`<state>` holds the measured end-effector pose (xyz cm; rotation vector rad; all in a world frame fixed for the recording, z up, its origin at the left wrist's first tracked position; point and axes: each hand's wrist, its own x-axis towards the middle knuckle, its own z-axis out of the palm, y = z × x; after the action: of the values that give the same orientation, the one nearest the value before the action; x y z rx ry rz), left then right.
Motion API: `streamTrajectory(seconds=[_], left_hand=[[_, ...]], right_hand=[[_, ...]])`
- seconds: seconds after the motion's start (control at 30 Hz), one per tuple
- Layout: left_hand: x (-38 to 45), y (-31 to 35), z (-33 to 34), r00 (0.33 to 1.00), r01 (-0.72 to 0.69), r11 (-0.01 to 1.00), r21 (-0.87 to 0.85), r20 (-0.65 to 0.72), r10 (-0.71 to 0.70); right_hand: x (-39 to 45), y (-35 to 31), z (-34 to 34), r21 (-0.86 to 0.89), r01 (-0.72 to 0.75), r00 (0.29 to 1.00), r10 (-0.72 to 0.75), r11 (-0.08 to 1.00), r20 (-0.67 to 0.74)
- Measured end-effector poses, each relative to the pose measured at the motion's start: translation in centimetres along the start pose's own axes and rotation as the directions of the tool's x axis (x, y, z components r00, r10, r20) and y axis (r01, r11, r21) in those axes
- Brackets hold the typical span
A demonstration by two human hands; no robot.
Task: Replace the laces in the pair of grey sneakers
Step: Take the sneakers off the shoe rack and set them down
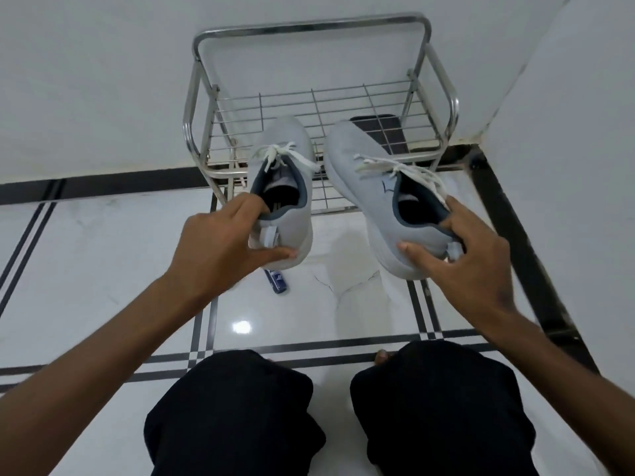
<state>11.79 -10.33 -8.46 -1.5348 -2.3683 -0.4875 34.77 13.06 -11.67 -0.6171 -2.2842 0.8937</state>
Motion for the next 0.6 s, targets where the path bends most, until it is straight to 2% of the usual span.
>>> streamTrajectory(seconds=[0.1,0.27,0.43,0.5,0.6], left_hand=[[-2.7,0.2,0.7,0.999,-0.045,0.999,0.026,0.029,0.044],[-6.2,0.1,1.9,0.988,-0.157,0.986,0.060,0.022,0.156],[-8.4,0.8,4.0,0.971,-0.237,0.970,0.047,0.012,0.237],[-9.0,1.3,5.4,0.966,-0.257,0.966,0.004,0.024,0.257],[-10.4,1.4,8.4,0.945,-0.306,0.952,-0.007,0.116,0.305]], right_hand=[[-3.3,1.4,0.0,-0.115,0.051,0.998,-0.049,0.992,0.027],[-6.8,4.3,0.0,-0.208,0.083,0.996,-0.074,0.975,0.051],[-8.7,7.7,2.9,-0.270,0.070,0.988,-0.029,0.960,0.154],[-9.1,9.1,4.7,-0.277,0.008,0.983,0.042,0.961,0.176],[-9.9,11.1,7.3,-0.244,-0.061,0.977,0.108,0.968,0.185]])
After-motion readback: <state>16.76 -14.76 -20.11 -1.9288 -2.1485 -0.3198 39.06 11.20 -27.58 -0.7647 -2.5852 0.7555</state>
